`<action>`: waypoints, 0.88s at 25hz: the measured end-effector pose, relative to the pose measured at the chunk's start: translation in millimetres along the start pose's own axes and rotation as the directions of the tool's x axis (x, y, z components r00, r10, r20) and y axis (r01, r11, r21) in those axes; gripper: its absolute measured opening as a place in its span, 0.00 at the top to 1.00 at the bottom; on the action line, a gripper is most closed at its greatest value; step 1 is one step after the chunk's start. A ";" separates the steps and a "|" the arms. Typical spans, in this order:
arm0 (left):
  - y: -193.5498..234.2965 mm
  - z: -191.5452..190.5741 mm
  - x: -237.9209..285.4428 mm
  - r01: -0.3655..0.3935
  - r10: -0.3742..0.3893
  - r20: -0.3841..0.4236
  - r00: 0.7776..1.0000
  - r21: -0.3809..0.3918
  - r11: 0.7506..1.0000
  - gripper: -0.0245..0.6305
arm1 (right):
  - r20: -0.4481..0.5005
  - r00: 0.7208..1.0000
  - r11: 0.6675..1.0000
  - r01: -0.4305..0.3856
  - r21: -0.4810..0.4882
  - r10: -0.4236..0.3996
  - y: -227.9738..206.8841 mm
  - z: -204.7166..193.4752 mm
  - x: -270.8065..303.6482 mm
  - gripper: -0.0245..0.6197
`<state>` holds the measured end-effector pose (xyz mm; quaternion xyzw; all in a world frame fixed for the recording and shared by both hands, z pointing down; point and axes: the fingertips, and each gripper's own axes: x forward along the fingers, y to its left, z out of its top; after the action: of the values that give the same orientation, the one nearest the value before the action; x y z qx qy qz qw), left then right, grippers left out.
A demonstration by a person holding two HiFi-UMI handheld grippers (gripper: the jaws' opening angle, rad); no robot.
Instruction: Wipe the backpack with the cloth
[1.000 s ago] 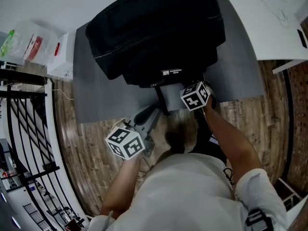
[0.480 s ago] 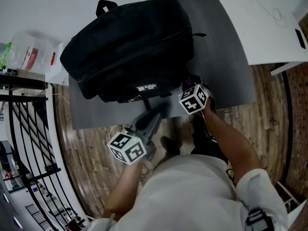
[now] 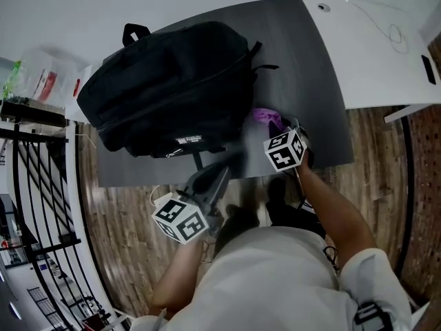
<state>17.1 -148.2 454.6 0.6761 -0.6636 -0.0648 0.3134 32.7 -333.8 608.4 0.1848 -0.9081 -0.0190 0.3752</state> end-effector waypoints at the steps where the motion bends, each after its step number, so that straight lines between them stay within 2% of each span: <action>1: -3.1 1.5 1.4 0.004 -0.004 0.004 1.000 0.002 1.000 0.88 | -0.003 1.000 1.000 0.014 0.012 -0.014 -8.7 -3.3 -4.5 0.84; 9: -21.6 15.9 -8.9 0.064 -0.066 0.034 0.997 0.047 0.997 0.88 | 0.019 0.994 0.985 0.107 0.132 -0.110 -48.1 -13.5 -61.0 0.84; 15: -33.9 26.7 -31.6 0.114 -0.120 0.068 0.990 0.089 0.990 0.88 | 0.062 0.993 0.978 0.087 0.188 -0.100 -36.7 -4.3 -106.2 0.84; 19: -42.3 38.3 -45.1 0.137 -0.150 0.105 0.983 0.116 0.984 0.88 | 0.120 0.988 0.974 0.064 0.219 -0.092 -29.8 19.3 -138.1 0.84; 22: -52.3 43.9 -49.0 0.148 -0.164 0.135 0.977 0.121 0.982 0.88 | 0.173 0.979 0.969 0.061 0.239 -0.104 -40.6 39.0 -163.6 0.84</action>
<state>34.3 -121.1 376.9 0.7359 -0.6322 -0.1012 0.2205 125.2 -318.5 463.0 0.2628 -0.9264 0.0549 0.2642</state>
